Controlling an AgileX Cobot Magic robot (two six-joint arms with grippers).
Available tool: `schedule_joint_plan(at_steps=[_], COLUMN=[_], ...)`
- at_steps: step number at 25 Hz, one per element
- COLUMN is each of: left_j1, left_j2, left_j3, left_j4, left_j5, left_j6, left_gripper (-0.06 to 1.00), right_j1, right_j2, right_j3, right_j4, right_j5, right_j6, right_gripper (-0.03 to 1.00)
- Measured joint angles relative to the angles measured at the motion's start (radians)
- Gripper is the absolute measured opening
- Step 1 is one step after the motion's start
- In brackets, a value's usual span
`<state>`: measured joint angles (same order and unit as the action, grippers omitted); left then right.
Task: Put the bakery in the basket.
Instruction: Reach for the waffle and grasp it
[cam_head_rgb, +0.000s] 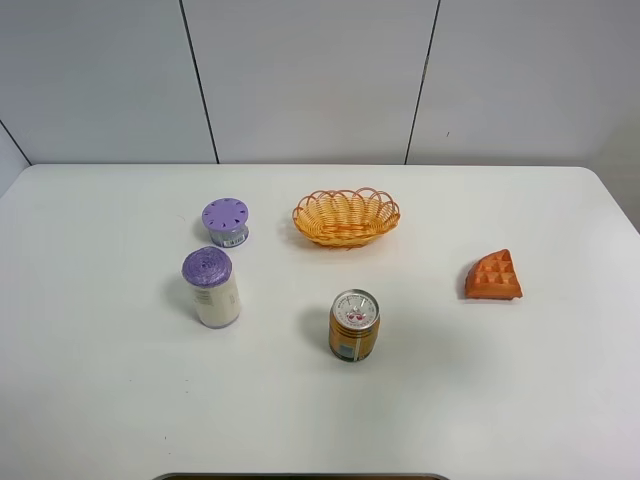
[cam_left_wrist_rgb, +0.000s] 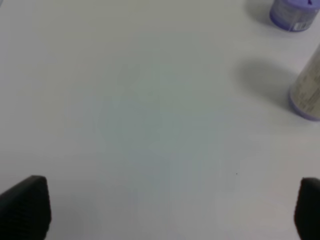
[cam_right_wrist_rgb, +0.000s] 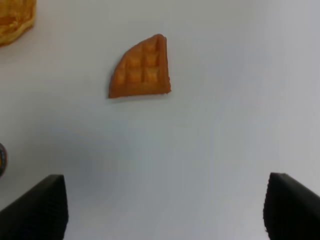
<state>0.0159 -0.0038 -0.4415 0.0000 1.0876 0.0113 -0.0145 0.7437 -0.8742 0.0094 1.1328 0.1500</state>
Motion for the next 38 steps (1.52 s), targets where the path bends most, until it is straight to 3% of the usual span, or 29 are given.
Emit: schedule_joint_plan(at_steps=[8, 12, 15, 18, 26, 38], left_j1=[0.0, 0.0, 0.0, 0.0, 0.0, 0.0], left_j2=[0.0, 0.0, 0.0, 0.0, 0.0, 0.0], left_j3=[0.0, 0.0, 0.0, 0.0, 0.0, 0.0], left_j4=[0.0, 0.0, 0.0, 0.0, 0.0, 0.0], left_j5=[0.0, 0.0, 0.0, 0.0, 0.0, 0.0], left_j6=[0.0, 0.0, 0.0, 0.0, 0.0, 0.0], left_gripper=[0.99, 0.99, 0.99, 0.99, 0.99, 0.99], right_j1=[0.0, 0.0, 0.0, 0.0, 0.0, 0.0], right_j2=[0.31, 0.465, 0.572, 0.669, 0.881, 1.087], right_j3=[-0.162, -0.213, -0.228, -0.23, -0.233, -0.233], right_j4=[-0.004, -0.009, -0.03, -0.033, 0.008, 0.075], right_j5=[0.012, 0.001, -0.03, -0.075, -0.208, -0.327], right_j6=[0.002, 0.002, 0.002, 0.002, -0.017, -0.061], right_gripper=[0.78, 0.87, 0.96, 0.99, 0.99, 0.99])
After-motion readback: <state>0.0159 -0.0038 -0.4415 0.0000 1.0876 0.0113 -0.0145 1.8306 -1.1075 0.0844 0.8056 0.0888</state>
